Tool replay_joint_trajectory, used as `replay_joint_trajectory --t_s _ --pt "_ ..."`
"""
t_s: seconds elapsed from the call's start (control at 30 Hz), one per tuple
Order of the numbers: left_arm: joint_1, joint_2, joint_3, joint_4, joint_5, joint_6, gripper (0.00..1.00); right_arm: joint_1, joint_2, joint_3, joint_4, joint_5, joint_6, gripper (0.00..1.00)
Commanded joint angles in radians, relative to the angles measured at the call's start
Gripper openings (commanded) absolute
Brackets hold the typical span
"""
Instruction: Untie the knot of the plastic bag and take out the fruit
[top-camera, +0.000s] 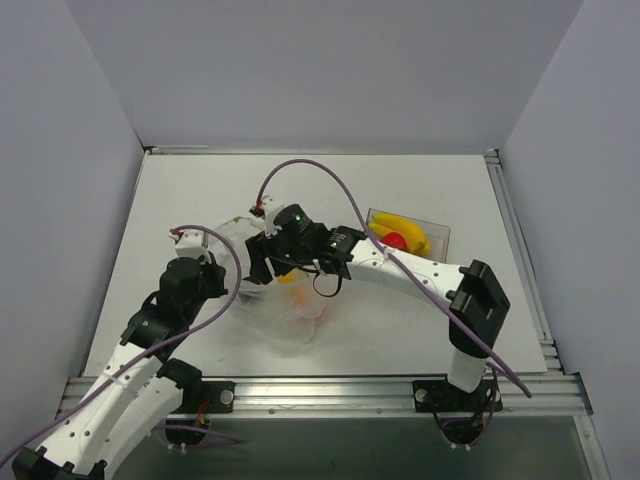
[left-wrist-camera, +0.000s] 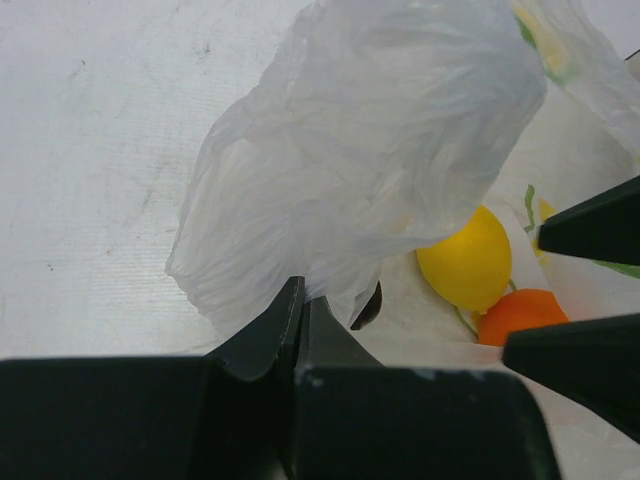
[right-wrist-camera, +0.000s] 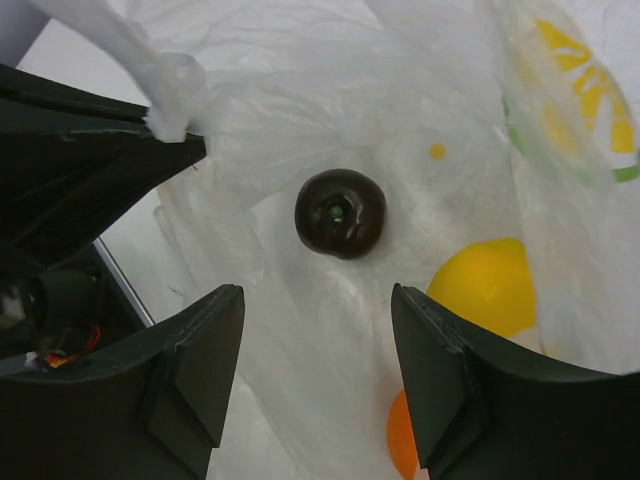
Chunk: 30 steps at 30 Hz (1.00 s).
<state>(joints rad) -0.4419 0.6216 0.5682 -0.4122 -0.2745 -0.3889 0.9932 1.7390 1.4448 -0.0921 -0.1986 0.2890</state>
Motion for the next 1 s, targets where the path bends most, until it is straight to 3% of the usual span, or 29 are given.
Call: replay_joint_trajectory --t_s 0.0,0.27,0.6,0.67,0.83,0.93,0.97 --pt "0.008 -0.016 0.002 0.030 0.017 -0.008 0.00 0.010 0.062 0.055 0.037 -0.025 0.032 0.60" --pt "0.008 -0.003 0.004 0.033 0.040 -0.008 0.00 0.016 0.212 0.071 0.084 -0.038 0.074 0.59" --pt "0.009 0.024 0.004 0.042 0.078 -0.007 0.00 0.027 0.326 0.078 0.181 -0.067 0.058 0.83" --pt "0.008 0.036 0.006 0.044 0.089 -0.007 0.00 0.027 0.353 0.088 0.189 -0.088 0.053 0.84" --pt "0.008 0.050 0.006 0.044 0.104 -0.007 0.00 0.025 0.392 0.082 0.233 -0.125 0.068 0.83" --pt "0.008 0.058 0.006 0.046 0.109 -0.007 0.00 0.027 0.399 0.068 0.265 -0.125 0.072 0.77" --pt "0.008 0.062 0.006 0.044 0.109 -0.007 0.00 0.025 0.402 0.071 0.265 -0.122 0.072 0.71"
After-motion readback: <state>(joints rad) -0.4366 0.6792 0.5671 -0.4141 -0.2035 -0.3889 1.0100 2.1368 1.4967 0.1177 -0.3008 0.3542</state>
